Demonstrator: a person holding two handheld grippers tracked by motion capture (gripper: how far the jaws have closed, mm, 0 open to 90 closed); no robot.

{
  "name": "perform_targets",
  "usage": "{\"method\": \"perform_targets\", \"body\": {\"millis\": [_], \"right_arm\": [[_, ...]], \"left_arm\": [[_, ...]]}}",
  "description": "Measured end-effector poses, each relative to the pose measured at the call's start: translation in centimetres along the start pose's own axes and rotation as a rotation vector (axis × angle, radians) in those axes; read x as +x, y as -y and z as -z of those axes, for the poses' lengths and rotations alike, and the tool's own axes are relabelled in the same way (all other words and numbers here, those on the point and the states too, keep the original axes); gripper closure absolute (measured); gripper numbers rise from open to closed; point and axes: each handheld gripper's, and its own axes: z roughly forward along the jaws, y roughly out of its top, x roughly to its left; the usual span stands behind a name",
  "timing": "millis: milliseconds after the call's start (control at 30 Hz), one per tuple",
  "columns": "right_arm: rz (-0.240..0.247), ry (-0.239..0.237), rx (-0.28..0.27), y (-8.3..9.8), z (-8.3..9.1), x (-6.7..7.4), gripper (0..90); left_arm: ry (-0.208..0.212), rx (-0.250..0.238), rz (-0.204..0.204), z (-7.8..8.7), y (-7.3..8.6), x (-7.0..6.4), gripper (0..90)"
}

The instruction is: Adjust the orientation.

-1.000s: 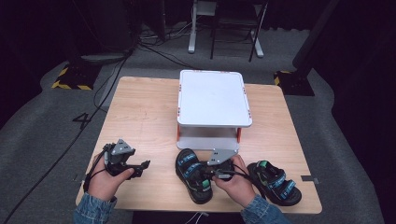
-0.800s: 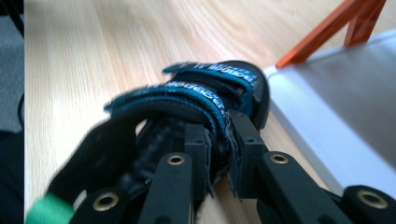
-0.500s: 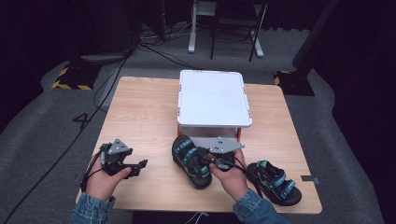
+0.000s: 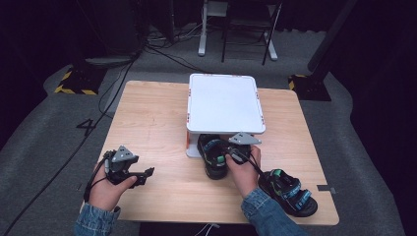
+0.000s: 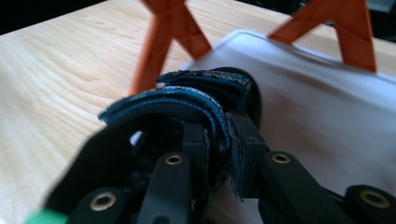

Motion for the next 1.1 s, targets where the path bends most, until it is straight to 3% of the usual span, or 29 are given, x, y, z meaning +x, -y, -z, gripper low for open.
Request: {"method": "perform_targets", "body": {"millis": [33, 100, 133, 167, 300, 367, 500, 733, 833, 933, 967, 1100], "right_arm": [[0.000, 0.000, 0.000, 0.0, 0.0, 0.0, 77.2], [-0.019, 0.006, 0.011, 0.0, 0.2, -0.4, 59.9], [-0.019, 0.006, 0.011, 0.0, 0.2, -0.4, 59.9], [-0.016, 0.030, 0.020, -0.2, 0.4, -0.5, 47.2], [-0.018, 0.017, 0.018, -0.2, 1.0, -0.5, 37.7], [-0.001, 0.011, 0.002, -0.3, 2.1, -0.4, 33.9], [-0.001, -0.027, -0.050, -0.6, 3.7, -0.3, 31.6], [0.039, -0.072, -0.066, -0.2, 6.0, 0.7, 31.9], [0.071, -0.101, -0.041, 0.7, 7.4, 1.4, 34.0], [0.068, -0.132, 0.002, 1.6, 7.8, 1.8, 34.0], [0.051, -0.168, 0.038, 2.5, 7.7, 2.1, 33.9], [0.038, -0.182, 0.080, 3.4, 7.0, 2.3, 32.7]], "left_arm": [[0.000, 0.000, 0.000, 0.0, 0.0, 0.0, 26.2], [-0.001, 0.002, -0.003, -0.1, 0.0, 0.1, 26.2], [-0.001, 0.002, -0.003, -0.1, 0.0, 0.1, 26.2], [0.005, 0.010, -0.007, -0.1, 0.0, 0.0, 26.2], [0.001, 0.003, -0.006, -0.1, -0.1, -0.1, 26.2], [0.004, 0.008, -0.011, -0.3, 0.0, -0.1, 26.2], [0.004, 0.012, -0.012, -0.4, 0.0, -0.1, 26.2], [0.004, 0.014, -0.014, -0.4, 0.0, -0.1, 26.2], [0.009, 0.012, -0.012, -0.3, 0.0, -0.2, 26.2], [0.007, 0.012, -0.008, -0.4, 0.0, -0.2, 26.2], [0.007, 0.016, -0.013, -0.4, 0.0, -0.2, 26.2], [0.009, 0.016, -0.017, -0.5, -0.1, -0.3, 26.2]]}}
